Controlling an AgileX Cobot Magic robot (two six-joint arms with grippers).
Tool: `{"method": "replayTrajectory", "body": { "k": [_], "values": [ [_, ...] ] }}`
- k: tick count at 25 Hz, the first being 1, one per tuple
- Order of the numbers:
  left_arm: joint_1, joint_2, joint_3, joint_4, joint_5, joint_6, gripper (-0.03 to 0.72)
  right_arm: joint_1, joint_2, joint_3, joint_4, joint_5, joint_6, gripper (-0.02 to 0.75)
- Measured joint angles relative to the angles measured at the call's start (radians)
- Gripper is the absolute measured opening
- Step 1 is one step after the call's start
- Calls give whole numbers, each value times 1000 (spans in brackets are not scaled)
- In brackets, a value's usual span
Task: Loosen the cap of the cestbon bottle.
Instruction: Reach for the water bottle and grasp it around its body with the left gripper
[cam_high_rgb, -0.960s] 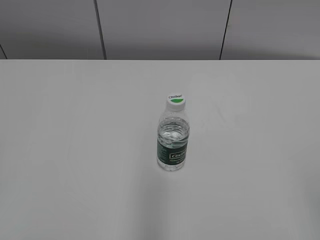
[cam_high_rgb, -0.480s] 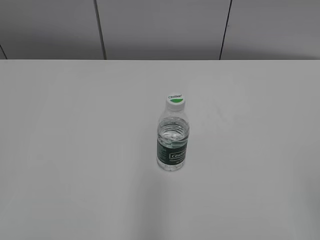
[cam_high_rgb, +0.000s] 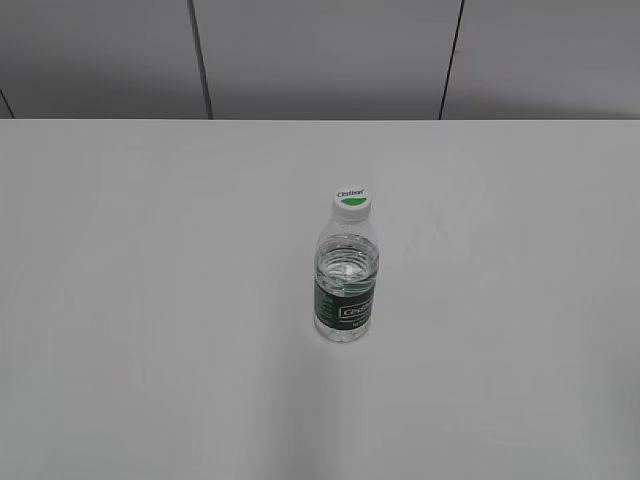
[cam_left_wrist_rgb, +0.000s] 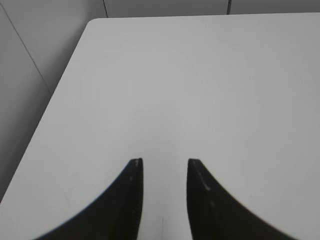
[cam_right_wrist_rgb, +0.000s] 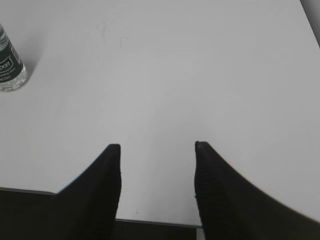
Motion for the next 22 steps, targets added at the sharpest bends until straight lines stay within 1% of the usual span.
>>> {"method": "replayTrajectory", "body": {
  "k": [6,8,11,13,15,18,19,20,22],
  "values": [
    [0,0,-2,-1,-9,0,241,0,0,0,0,0,0,375],
    [0,0,-14,-6,-78,0,241,0,0,0,0,0,0,375],
    [0,0,-19,-15,-308,0,241,0,0,0,0,0,0,375],
    [0,10,4,-18,-462,0,241,0,0,0,0,0,0,375],
    [0,48,53,-29,-623,0,243,0,0,0,0,0,0,375],
    [0,134,164,-74,-874,0,255,0,0,0,0,0,0,375],
    [0,171,204,-99,-944,0,266,0,0,0,0,0,0,375],
    [0,205,239,-99,-1017,0,282,0,0,0,0,0,0,375],
    [0,292,283,-132,-1135,0,326,0,0,0,1,0,0,375]
  ]
}}
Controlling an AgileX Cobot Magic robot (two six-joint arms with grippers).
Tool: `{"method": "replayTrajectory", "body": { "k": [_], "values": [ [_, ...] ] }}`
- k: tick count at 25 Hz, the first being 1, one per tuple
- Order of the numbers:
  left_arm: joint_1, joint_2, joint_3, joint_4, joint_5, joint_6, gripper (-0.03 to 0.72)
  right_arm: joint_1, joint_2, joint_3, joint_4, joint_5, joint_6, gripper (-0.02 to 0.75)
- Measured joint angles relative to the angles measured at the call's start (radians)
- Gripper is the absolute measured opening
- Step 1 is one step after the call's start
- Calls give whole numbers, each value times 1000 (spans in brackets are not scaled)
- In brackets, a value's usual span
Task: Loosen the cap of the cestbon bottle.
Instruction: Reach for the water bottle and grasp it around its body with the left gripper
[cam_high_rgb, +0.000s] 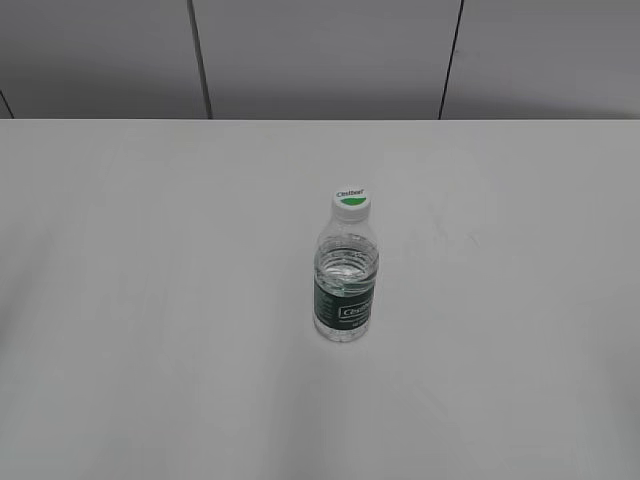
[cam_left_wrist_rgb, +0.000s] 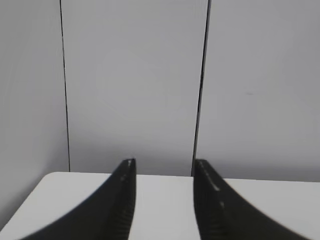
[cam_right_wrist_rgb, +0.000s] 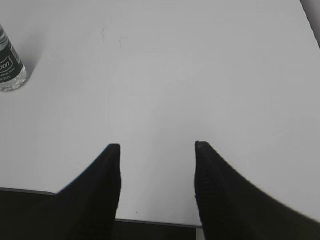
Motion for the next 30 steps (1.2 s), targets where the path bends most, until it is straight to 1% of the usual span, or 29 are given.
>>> {"method": "replayTrajectory", "body": {
  "k": [5,8,10,12,13,15,18,22,24,27,30],
  "values": [
    [0,226,20,-8,-139,-20,458,0,0,0,14,0,0,375],
    [0,384,21,-8,-205,-65,485,0,0,0,32,0,0,375],
    [0,483,23,16,-287,-99,490,0,0,0,37,0,0,375],
    [0,582,22,99,-366,-149,492,0,0,0,40,0,0,375],
    [0,657,22,161,-412,-178,492,0,0,0,42,0,0,375],
    [1,758,24,308,-496,-272,492,0,0,0,42,0,0,375],
    [1,912,25,507,-682,-383,491,0,0,0,43,0,0,375],
    [1,1131,25,706,-930,-419,491,0,0,0,43,0,0,375],
    [0,1240,24,789,-1048,-422,491,0,0,0,43,0,0,375],
    [-36,1398,10,852,-1101,-420,518,0,0,0,44,0,0,375],
    [-121,1525,-42,886,-1117,-421,574,0,0,0,44,0,0,375]
  ]
}}
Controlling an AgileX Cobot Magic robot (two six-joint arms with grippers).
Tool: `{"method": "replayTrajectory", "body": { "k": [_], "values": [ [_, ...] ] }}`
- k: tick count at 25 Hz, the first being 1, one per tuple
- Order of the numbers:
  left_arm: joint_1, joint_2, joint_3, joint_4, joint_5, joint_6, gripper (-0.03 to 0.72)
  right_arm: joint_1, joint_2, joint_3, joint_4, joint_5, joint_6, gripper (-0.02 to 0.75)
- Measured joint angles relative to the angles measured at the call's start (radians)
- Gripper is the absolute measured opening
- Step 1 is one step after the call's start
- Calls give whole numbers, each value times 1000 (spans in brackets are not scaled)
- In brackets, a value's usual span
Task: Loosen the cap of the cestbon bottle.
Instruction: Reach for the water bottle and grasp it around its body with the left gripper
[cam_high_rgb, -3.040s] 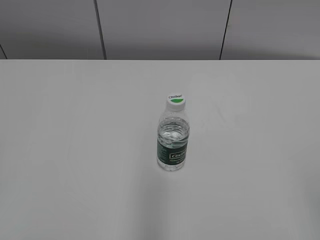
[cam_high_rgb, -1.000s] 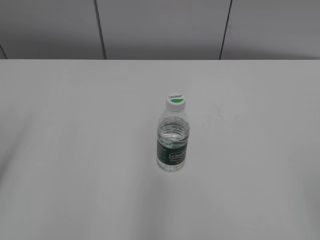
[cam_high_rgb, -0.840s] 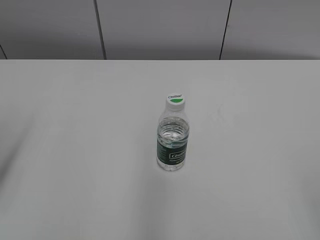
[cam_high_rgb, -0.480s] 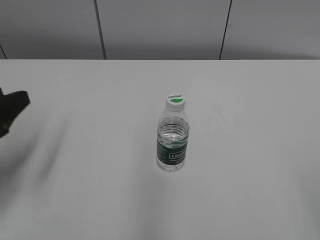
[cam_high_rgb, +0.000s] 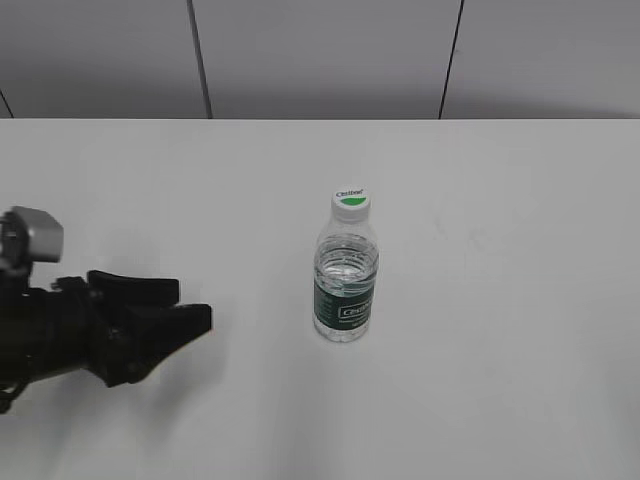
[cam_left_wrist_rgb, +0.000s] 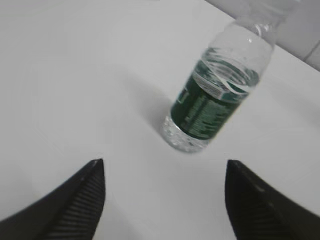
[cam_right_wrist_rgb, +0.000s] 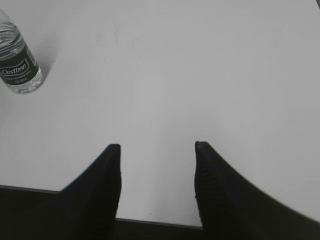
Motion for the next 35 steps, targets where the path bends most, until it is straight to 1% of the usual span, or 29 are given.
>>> {"method": "replayTrajectory", "body": {
  "k": [3,6,8,11,14,19,23,30,35],
  "values": [
    [-89,95,-60,-5,-5,0,591,0,0,0,0,0,0,375],
    [-157,139,-114,-33,-6,21,592,0,0,0,0,0,0,375],
    [-193,145,-151,-58,-1,59,592,0,0,0,0,0,0,375],
    [-234,145,-200,-78,3,154,592,0,0,0,0,0,0,375],
    [-255,145,-244,-87,19,193,592,0,0,0,0,0,0,375],
    [-262,147,-290,-73,24,207,592,0,0,0,0,0,0,375],
    [-289,147,-320,-65,24,210,592,0,0,0,0,0,0,375],
    [-363,168,-406,-102,84,210,591,0,0,0,0,0,0,375],
    [-382,228,-447,-142,88,206,593,0,0,0,0,0,0,375]
  ]
}}
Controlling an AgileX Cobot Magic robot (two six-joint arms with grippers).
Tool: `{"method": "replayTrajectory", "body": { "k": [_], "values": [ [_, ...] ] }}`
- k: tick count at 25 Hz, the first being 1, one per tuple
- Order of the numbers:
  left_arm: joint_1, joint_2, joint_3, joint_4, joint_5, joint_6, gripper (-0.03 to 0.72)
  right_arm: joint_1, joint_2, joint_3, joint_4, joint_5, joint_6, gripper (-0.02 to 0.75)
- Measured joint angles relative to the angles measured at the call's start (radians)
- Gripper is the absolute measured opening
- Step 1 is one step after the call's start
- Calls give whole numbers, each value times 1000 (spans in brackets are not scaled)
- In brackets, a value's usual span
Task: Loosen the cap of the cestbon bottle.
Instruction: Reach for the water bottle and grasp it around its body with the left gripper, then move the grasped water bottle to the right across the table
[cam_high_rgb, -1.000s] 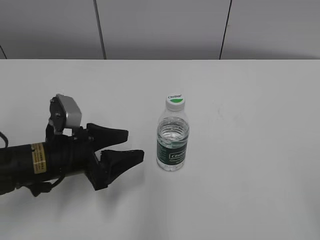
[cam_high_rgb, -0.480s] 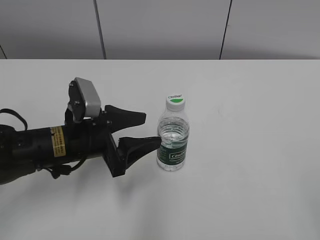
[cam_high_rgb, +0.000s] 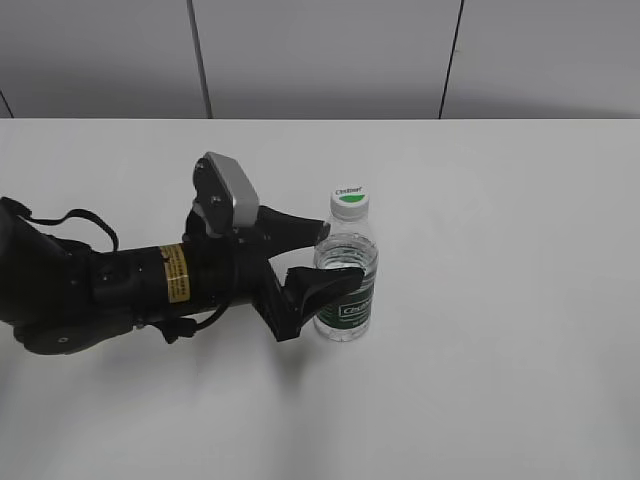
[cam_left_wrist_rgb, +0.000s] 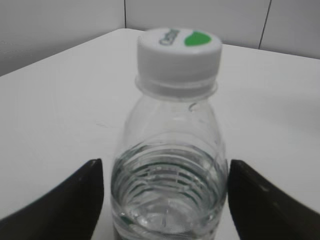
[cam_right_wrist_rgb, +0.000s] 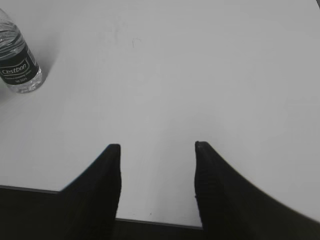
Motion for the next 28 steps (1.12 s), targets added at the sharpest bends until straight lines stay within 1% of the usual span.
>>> {"method": "replayTrajectory", "body": {
  "k": [7,10,11,20,23,28],
  "values": [
    [-45,87,-89,-14,-8,-24,587,0,0,0,0,0,0,375],
    [-63,112,-123,-23,1,-25,538,0,0,0,0,0,0,375],
    [-67,115,-127,-25,3,-25,524,0,0,0,0,0,0,375],
    [-74,126,-132,-7,-49,-26,523,0,0,0,0,0,1,375],
    [-100,115,-137,8,-50,-26,523,0,0,0,0,0,1,375],
    [-179,99,-185,22,-58,-26,523,0,0,0,0,0,1,375]
  ]
}}
